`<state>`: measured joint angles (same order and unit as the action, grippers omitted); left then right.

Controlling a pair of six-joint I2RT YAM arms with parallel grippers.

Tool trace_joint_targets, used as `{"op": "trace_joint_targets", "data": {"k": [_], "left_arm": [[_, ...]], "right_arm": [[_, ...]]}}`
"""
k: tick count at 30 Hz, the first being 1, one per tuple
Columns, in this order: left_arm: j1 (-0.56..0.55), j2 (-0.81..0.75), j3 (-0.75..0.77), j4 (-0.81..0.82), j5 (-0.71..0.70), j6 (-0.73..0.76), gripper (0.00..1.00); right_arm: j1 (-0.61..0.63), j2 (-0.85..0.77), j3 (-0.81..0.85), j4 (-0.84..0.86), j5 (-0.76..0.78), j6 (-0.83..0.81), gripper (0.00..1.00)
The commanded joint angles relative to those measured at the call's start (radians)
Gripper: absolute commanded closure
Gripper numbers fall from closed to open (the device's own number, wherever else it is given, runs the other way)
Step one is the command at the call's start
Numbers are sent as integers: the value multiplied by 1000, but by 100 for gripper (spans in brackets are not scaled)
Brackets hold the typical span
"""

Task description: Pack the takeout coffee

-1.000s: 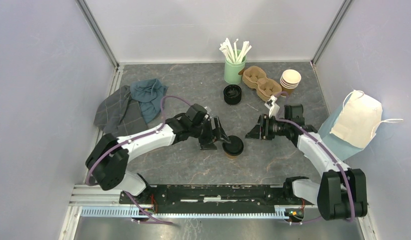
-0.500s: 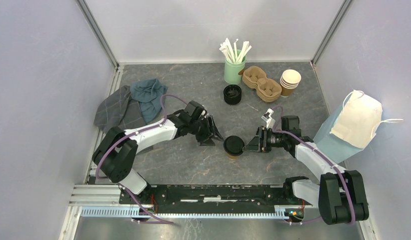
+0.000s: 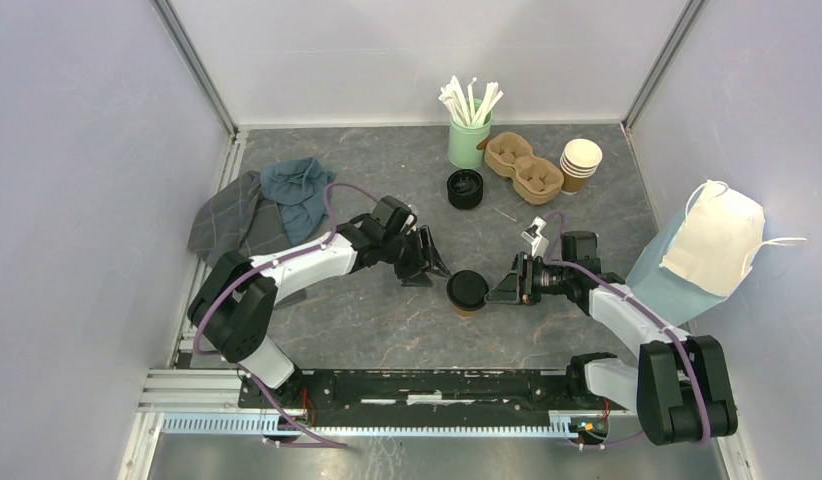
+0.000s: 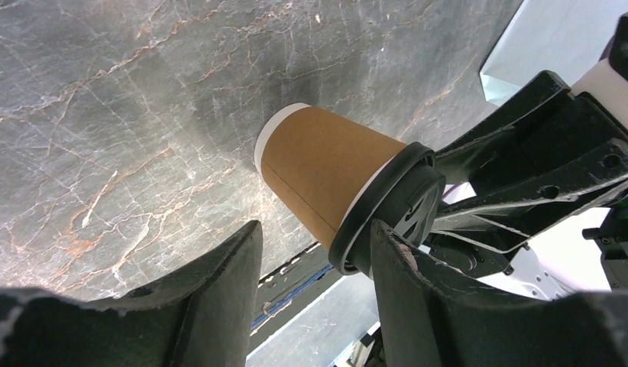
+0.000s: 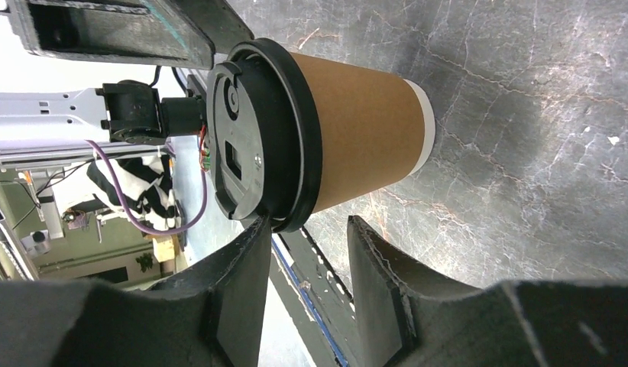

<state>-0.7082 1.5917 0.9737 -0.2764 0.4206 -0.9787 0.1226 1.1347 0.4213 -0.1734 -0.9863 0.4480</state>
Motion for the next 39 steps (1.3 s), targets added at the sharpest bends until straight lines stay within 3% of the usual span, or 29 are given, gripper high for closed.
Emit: {"op": "trace_joint_targets", "data": {"k": [1,18,26,33,36,39], "left_arm": [[0,6,51,18,28,42,39],[0,59,24,29,41,57,40],[-2,93,-82,-60,-62,65,52],[-11,193,-268,-31,-135,98,59],[-26,155,-308,15,-119,93,59],[-27,89,-263,28,-65,82,57]], "right_arm": [[4,14,-6,43,-1,-10,53],[6,60,-18,64,29,-14,56],[18,162,-56,-14,274,-103,59],[25,225,-125,-8,505,-118,60],[24,202,-102,-54,520,-149,61],[24,157,-39,-97,442,-174,59]]}}
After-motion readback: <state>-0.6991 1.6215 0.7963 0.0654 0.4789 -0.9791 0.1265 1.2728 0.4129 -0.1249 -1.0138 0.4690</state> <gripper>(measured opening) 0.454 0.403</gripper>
